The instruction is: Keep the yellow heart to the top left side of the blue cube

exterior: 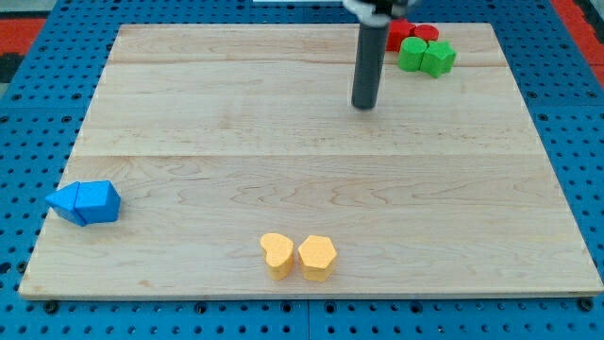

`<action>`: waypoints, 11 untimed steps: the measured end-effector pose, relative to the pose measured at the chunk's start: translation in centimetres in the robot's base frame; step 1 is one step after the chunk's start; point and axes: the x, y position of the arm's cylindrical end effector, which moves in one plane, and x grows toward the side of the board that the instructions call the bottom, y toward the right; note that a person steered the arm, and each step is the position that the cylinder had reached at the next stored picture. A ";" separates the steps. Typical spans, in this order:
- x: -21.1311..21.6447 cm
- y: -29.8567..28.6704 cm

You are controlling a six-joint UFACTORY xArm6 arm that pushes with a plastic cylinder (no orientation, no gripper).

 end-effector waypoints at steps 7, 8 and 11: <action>17.4 -19.7; 12.6 -24.5; 10.7 -18.5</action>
